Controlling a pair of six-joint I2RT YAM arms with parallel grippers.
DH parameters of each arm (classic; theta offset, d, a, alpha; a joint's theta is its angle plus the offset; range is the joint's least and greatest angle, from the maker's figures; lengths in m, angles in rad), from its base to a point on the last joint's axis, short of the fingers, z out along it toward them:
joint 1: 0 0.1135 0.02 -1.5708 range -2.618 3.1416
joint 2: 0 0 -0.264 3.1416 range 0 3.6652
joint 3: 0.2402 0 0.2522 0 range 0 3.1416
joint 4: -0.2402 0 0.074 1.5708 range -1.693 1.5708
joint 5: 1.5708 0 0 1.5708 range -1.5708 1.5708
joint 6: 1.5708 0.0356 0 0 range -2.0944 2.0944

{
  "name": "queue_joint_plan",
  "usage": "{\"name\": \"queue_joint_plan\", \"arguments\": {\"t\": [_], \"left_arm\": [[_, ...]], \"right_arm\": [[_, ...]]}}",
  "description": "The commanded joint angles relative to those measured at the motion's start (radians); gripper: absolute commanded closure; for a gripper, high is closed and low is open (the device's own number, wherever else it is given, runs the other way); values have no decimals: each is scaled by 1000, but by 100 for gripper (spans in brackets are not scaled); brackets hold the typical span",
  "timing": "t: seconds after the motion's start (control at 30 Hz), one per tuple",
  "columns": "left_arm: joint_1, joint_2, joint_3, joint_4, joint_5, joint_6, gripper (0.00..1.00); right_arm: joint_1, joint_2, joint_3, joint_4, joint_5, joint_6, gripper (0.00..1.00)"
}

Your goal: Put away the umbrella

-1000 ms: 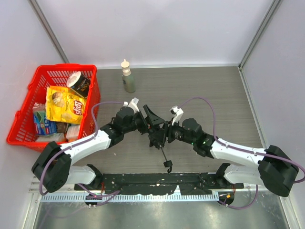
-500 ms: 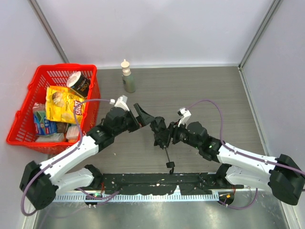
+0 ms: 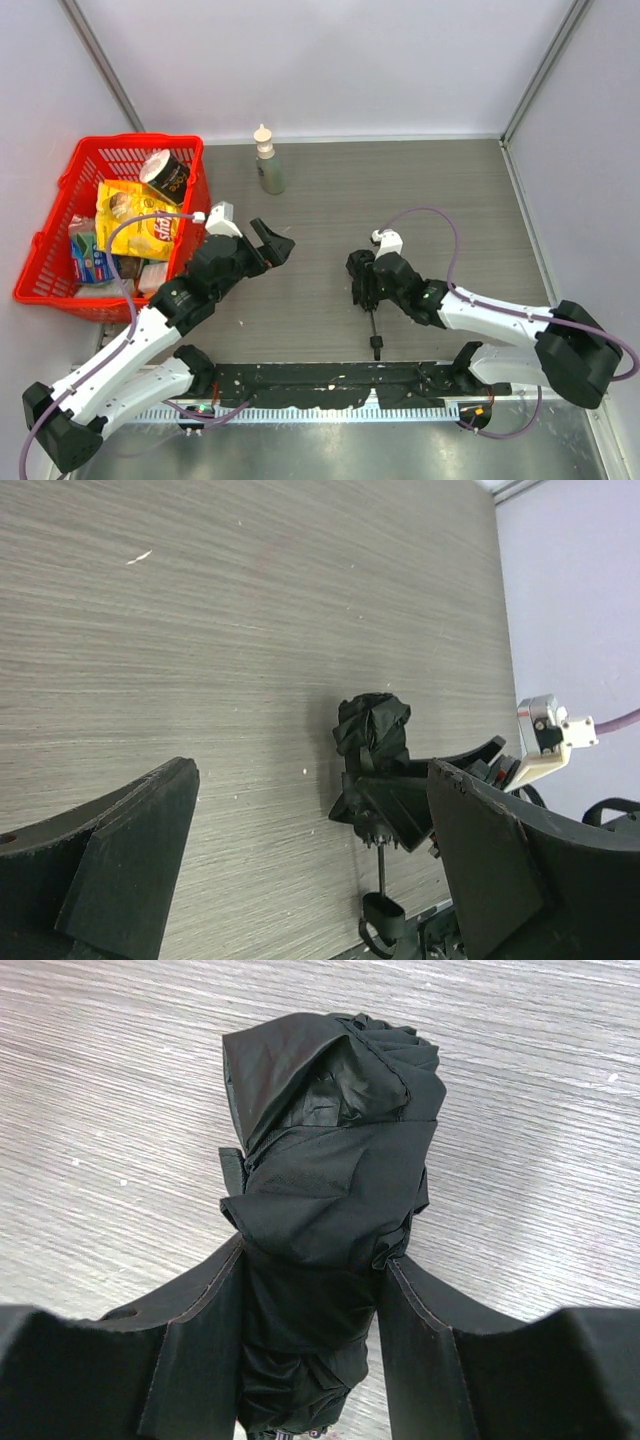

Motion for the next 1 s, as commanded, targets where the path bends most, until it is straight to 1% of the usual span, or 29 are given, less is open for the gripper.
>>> {"name": "queue_joint_plan", "arguments": {"t": [0.0, 0.1, 0.23, 0.3, 0.37, 0.4, 0.43, 0.47, 0.5, 0.57, 0.6, 0.63, 0.73, 0.77, 0.8, 0.83, 0.9, 0.97], "left_arm": [[3, 25, 17, 11, 39, 23, 0], [3, 25, 14, 26, 55, 23, 0], [3, 24, 14, 29, 56, 27, 0], [3, 20, 14, 31, 59, 30, 0], [3, 30, 12, 37, 62, 35, 0], [1, 36, 12, 35, 65, 35, 0], [1, 40, 10, 38, 71, 35, 0], [1, 48, 10, 45, 82, 35, 0], [3, 56, 9, 55, 97, 33, 0], [7, 79, 4, 110, 177, 36, 0], [13, 98, 0, 164, 230, 41, 0], [23, 128, -2, 205, 319, 38, 0], [53, 216, -5, 385, 523, -28, 0], [56, 244, -8, 464, 594, -46, 0], [59, 267, -6, 518, 642, -59, 0], [58, 283, -3, 560, 660, -65, 0], [59, 307, 1, 609, 677, -68, 1], [58, 332, 30, 557, 662, -60, 0]], "right_arm": [[-6, 47, 81, 63, 83, -55, 69], [-7, 79, 92, 58, 125, -70, 62], [-10, 102, 101, 54, 123, -75, 53], [-12, 108, 106, 52, 113, -76, 50], [-18, 110, 106, 57, 94, -70, 50], [-24, 111, 108, 57, 73, -72, 54], [-27, 102, 106, 68, 64, -79, 55], [-27, 92, 97, 86, 38, -88, 56], [-29, 55, 63, 150, 27, -104, 56], [-42, -11, 11, 259, -71, -145, 55], [-52, -28, -10, 296, -157, -157, 55], [-53, -69, -18, 351, -206, -186, 56], [-65, -149, -20, 396, -385, -211, 55], [-72, -163, -18, 416, -415, -207, 55], [-85, -180, -12, 427, -480, -201, 55], [-90, -186, -8, 431, -549, -193, 55], [-101, -203, 6, 436, -594, -171, 55], [-104, -223, 14, 448, -611, -150, 55]]}}
